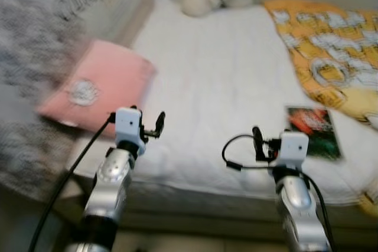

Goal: Clean up the room

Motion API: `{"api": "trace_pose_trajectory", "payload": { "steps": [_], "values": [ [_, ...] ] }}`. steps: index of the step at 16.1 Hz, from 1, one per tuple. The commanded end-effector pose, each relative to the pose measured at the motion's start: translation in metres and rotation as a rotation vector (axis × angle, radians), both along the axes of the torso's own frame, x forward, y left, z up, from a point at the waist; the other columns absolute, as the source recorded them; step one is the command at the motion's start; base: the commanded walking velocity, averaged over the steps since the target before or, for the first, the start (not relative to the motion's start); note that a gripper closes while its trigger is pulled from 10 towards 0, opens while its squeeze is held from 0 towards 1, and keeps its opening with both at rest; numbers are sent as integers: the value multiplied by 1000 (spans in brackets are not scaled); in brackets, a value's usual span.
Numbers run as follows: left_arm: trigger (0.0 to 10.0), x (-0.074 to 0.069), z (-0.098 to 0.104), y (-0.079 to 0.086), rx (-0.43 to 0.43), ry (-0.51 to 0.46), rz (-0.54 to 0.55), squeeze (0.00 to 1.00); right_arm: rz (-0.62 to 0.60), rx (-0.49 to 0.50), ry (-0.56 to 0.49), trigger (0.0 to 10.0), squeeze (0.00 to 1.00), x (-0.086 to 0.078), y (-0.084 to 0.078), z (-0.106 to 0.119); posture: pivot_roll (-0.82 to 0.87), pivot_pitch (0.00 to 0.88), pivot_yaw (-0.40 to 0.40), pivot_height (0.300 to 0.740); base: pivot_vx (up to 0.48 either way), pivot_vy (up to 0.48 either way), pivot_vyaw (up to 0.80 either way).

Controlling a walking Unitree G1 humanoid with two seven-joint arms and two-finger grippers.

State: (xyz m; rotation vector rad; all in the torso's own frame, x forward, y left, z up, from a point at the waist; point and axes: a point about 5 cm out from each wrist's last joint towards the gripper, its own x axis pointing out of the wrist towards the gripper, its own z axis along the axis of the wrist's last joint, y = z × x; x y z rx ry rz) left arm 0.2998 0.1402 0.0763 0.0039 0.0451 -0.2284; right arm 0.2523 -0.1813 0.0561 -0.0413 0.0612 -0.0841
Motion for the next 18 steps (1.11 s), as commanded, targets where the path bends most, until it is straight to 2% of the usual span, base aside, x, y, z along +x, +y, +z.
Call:
{"api": "trace_pose_trajectory", "payload": {
  "steps": [1, 2, 3, 6, 7, 8, 9, 11, 12, 14, 18],
  "values": [
    [10000, 5, 2, 1, 2, -2, 22, 1000, 1, -12, -11, 10000, 1000, 1, -1, 2, 4, 0, 4, 740, 0, -424, 0],
    [10000, 3, -8, 5, -35, 51, 65, 1000, 13, -14, -9, 10000, 1000, -2, -1, 1, -1, 0, 1, 740, 0, -428, 0],
    [10000, 2, -10, 6, -40, 62, 72, 1000, 15, -15, -7, 10000, 1000, -3, -1, 0, 0, 0, -3, 740, 0, -428, 0],
    [10000, 2, -11, 3, -26, 48, 48, 1000, 49, -15, 8, 10000, 1000, -5, 1, -3, 13, 0, -6, 740, 0, -428, 0],
    [10000, 3, -6, -4, -4, 13, 0, 1000, 76, -29, 18, 10000, 337, -3, 4, -5, 15, 0, -4, 740, 0, 0, 0],
    [10000, 7, -3, -6, 43, 1, 16, 0, 66, -40, 34, 10000, 0, 0, 6, -6, 18, 0, -2, 740, 0, 0, -712],
    [10000, 9, -3, -5, 64, 1, 24, 0, 63, -30, 40, 10000, 0, 1, 7, -7, 19, 0, -2, 740, 0, 0, -712],
    [10000, 14, -4, -3, 9, 38, 58, 0, 77, -4, 51, 10000, 0, 3, 12, -9, 21, 0, 1, 740, 0, 0, -725],
    [10000, 17, -7, 1, 20, 58, 88, 0, 91, -21, 49, 10000, 0, 4, 13, -8, 17, 0, 3, 740, 424, 0, -731],
    [10000, 22, -11, 4, -15, 95, 129, 0, 110, -28, 47, 10000, 0, 7, 16, -9, 10, 0, 8, 740, 435, 0, -756],
    [10000, 27, -8, 2, -8, 88, 127, 0, 130, -44, 20, 10000, 0, 11, 17, -3, -2, 0, 12, 740, 442, 0, 0]
  ]
}}
